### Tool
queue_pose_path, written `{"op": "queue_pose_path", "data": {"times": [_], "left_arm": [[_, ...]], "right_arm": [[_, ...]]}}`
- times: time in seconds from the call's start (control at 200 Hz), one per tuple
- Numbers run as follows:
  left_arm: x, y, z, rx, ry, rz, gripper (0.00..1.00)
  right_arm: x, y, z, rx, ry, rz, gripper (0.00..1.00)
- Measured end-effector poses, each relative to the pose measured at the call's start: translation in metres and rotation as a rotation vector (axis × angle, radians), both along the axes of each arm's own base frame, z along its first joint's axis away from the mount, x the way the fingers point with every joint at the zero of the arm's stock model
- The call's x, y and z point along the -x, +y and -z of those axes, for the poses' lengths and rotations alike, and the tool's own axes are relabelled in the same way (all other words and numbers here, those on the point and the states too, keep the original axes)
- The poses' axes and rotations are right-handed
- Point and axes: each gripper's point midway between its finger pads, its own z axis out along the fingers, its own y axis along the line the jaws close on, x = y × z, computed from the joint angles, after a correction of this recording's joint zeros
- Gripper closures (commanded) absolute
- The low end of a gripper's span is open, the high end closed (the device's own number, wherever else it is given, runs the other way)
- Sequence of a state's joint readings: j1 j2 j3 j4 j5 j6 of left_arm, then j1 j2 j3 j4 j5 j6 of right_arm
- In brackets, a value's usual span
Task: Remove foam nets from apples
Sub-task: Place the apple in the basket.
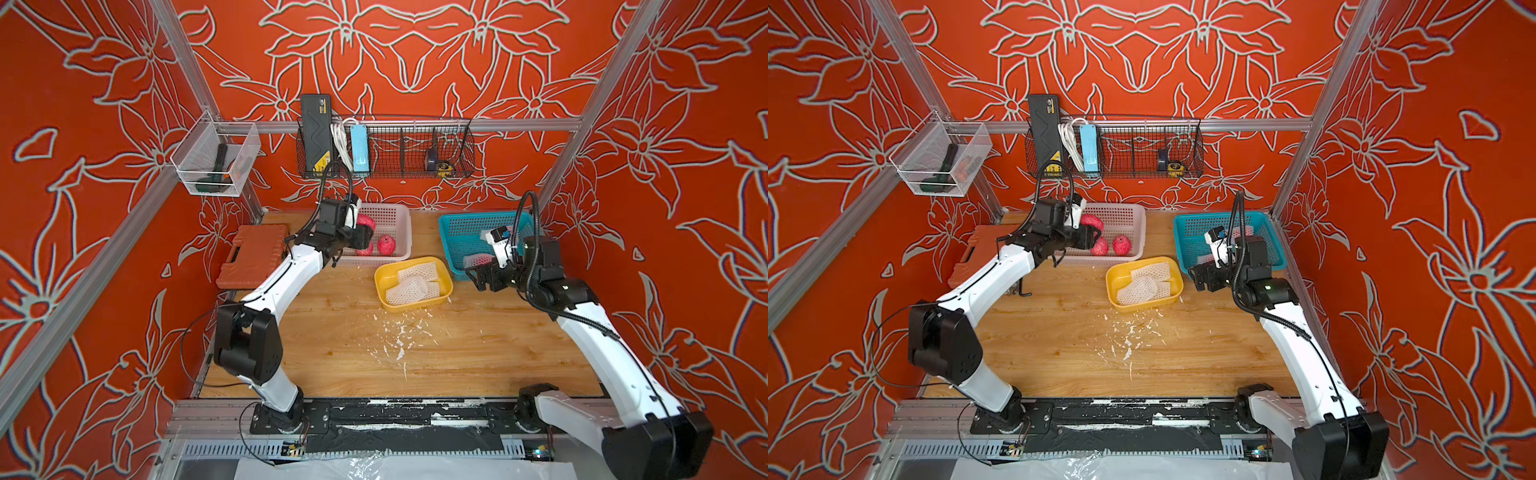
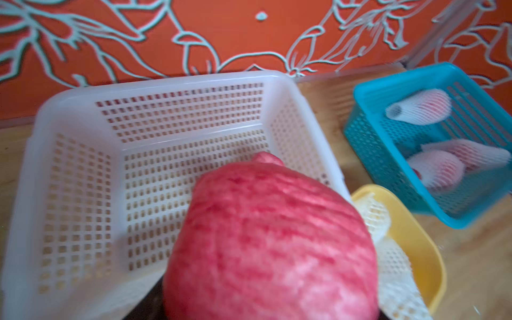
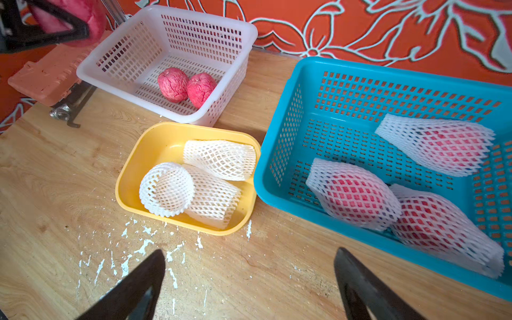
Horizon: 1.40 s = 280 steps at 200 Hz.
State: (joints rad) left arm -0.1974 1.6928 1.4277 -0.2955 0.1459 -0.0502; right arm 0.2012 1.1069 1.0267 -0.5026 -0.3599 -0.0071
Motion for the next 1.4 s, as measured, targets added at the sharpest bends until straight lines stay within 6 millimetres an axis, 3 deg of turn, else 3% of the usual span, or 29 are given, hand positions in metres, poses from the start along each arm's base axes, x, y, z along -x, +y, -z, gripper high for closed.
{"op": "queue_pose_path", "data": {"times": [0.08, 0.175, 0.305, 0.405, 0.561, 0.741, 0.991, 1.196, 1.246, 1.401], "left_arm": [[-0.022, 0.025, 0.031, -0.017, 0.059, -0.053, 0.46], [-0.044, 0.04, 0.069, -0.037, 0.13, -0.085, 0.46], [-0.053, 0.05, 0.111, -0.056, 0.217, -0.1, 0.46], [-0.055, 0.055, 0.127, -0.062, 0.258, -0.107, 0.46], [-0.064, 0.056, 0.128, -0.048, 0.258, -0.102, 0.44], [-0.063, 0.049, 0.136, -0.026, 0.28, -0.077, 0.33], [-0.056, 0.04, 0.145, -0.001, 0.31, -0.061, 0.13], [-0.044, 0.038, 0.146, 0.018, 0.321, -0.067, 0.06], [-0.039, 0.039, 0.141, 0.024, 0.312, -0.076, 0.02], [-0.018, 0.043, 0.115, 0.037, 0.257, -0.116, 0.01]], "right_arm": [[-0.009, 0.002, 0.002, 0.004, 0.013, -0.001, 0.05], [-0.02, 0.003, 0.002, 0.01, 0.016, 0.0, 0.05], [-0.043, -0.001, -0.002, 0.039, 0.015, 0.028, 0.05], [-0.069, -0.012, -0.004, 0.073, 0.016, 0.082, 0.04], [-0.108, -0.043, 0.015, 0.138, 0.067, 0.195, 0.04], [-0.142, -0.08, 0.048, 0.291, 0.129, 0.271, 0.02], [-0.192, -0.117, 0.054, 0.603, 0.092, 0.24, 0.02], [-0.198, -0.135, 0.081, 0.864, 0.145, 0.089, 0.02], [-0.197, -0.138, 0.088, 0.917, 0.164, 0.049, 0.02], [-0.2, -0.148, 0.105, 1.046, 0.206, -0.038, 0.02]]}}
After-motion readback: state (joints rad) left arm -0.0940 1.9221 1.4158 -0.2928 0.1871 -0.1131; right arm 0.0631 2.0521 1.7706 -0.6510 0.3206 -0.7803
